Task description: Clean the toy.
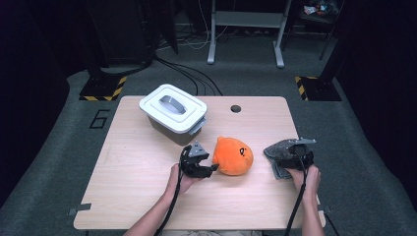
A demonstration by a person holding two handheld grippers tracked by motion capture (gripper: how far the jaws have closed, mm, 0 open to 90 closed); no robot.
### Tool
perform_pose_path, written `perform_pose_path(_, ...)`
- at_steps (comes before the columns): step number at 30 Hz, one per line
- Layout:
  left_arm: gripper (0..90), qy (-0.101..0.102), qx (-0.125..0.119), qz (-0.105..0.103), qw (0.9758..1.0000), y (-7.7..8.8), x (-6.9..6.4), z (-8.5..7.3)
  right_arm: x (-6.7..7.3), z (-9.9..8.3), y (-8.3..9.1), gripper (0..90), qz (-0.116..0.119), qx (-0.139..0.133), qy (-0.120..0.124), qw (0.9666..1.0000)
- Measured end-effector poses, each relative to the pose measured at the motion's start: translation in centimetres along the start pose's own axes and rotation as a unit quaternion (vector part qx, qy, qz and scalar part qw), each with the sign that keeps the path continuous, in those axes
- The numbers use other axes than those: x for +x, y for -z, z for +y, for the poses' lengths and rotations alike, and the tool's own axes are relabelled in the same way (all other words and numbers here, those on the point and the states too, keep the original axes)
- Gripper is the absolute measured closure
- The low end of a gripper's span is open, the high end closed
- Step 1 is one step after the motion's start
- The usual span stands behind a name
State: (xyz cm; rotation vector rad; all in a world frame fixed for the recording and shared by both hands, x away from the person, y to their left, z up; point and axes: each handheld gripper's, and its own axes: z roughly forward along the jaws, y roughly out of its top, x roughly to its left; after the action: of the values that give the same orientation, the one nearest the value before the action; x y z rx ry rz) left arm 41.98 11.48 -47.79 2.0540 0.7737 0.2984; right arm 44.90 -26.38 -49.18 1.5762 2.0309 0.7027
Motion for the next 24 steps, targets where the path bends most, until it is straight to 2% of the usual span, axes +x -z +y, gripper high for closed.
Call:
perform_pose_path(2, 50.5, -0.008, -0.001, 0.0, 1.0, -0.1, -0.1, 0.0, -0.2, 0.0, -0.4, 10.3, 0.004, 0.008, -0.002, 1.0)
perform_pose_path(6, 58.3, -0.02, 0.009, 0.0, 0.9998, -0.4, -0.3, 0.1, -0.3, 0.0, -0.9, 10.5, 0.017, 0.024, -0.01, 0.9995)
perform_pose_path(8, 62.2, -0.019, 0.013, 0.001, 0.9997, -0.6, -0.4, 0.0, -0.3, -0.1, -1.3, 12.3, 0.027, 0.037, -0.01, 0.9989)
perform_pose_path(11, 66.6, -0.018, 0.019, 0.005, 0.9996, -0.6, -0.4, 0.0, -0.3, -0.3, -1.5, 15.4, 0.031, 0.038, -0.018, 0.9986)
perform_pose_path(13, 68.6, -0.013, 0.017, 0.009, 0.9997, -0.7, -0.5, -0.1, -0.4, -0.4, -1.5, 19.3, 0.031, 0.037, -0.011, 0.9988)
perform_pose_path(16, 72.2, -0.018, 0.018, 0.012, 0.9996, -0.7, -0.7, -0.2, -0.2, -0.6, -1.5, 26.4, 0.027, 0.028, -0.003, 0.9993)
perform_pose_path(18, 74.6, -0.018, 0.015, 0.015, 0.9996, -0.7, -0.8, -0.3, 0.1, -0.8, -1.3, 36.1, 0.027, 0.02, -0.007, 0.9994)
perform_pose_path(21, 76.1, -0.021, 0.012, 0.021, 0.9995, -0.7, -1.1, -0.3, 0.3, -1.0, -1.2, 45.3, 0.029, 0.008, -0.002, 0.9996)
perform_pose_path(24, 77.5, -0.021, 0.009, 0.022, 0.9995, -0.7, -1.3, -0.4, 0.5, -1.0, -1.1, 54.2, 0.029, 0.007, -0.006, 0.9995)
